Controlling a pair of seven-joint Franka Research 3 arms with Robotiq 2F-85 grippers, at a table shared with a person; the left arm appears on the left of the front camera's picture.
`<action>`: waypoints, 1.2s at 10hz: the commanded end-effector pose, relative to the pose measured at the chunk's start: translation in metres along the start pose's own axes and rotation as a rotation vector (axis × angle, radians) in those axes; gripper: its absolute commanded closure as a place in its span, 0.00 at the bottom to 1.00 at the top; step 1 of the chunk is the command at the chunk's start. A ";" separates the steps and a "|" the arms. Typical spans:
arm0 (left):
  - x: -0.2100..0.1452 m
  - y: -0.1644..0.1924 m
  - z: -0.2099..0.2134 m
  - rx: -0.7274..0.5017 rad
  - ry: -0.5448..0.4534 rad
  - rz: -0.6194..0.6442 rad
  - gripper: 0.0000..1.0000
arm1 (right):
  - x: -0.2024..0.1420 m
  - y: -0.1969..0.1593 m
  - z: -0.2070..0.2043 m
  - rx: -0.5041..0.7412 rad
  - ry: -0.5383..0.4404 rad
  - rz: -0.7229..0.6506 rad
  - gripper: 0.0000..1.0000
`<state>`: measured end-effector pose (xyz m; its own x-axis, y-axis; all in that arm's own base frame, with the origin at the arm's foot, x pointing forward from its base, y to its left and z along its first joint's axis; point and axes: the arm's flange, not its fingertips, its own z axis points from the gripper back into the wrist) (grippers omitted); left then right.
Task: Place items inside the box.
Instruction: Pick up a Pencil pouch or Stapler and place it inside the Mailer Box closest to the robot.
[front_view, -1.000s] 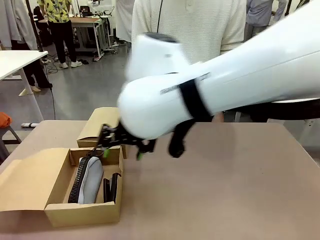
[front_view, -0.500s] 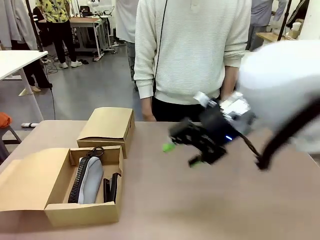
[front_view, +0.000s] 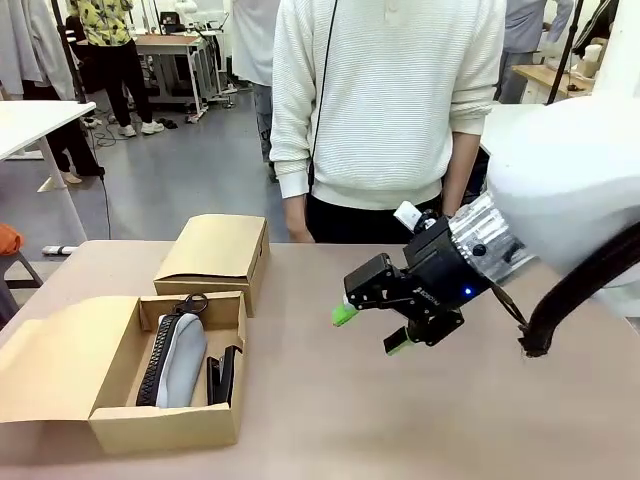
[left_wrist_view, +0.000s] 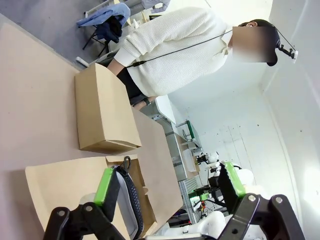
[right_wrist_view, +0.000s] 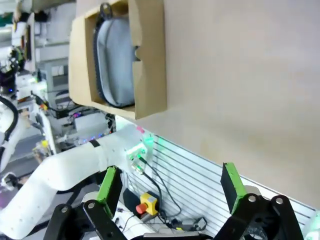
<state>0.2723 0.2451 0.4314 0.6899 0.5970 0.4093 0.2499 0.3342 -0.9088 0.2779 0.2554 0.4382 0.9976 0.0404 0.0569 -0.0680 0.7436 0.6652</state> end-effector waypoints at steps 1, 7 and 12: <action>0.000 -0.002 -0.001 -0.021 -0.018 -0.017 0.00 | 0.025 -0.050 0.048 0.151 -0.030 -0.040 0.00; 0.000 -0.002 -0.001 -0.021 -0.018 -0.017 0.00 | 0.003 -0.266 0.162 0.823 0.051 -0.273 0.00; 0.000 -0.002 -0.001 -0.021 -0.018 -0.017 0.00 | 0.003 -0.304 0.195 0.884 -0.056 -0.300 0.00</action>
<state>0.2723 0.2452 0.4312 0.6900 0.5973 0.4088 0.2494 0.3340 -0.9090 0.3038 -0.1110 0.3706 0.9568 -0.2044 -0.2068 0.2105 -0.0036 0.9776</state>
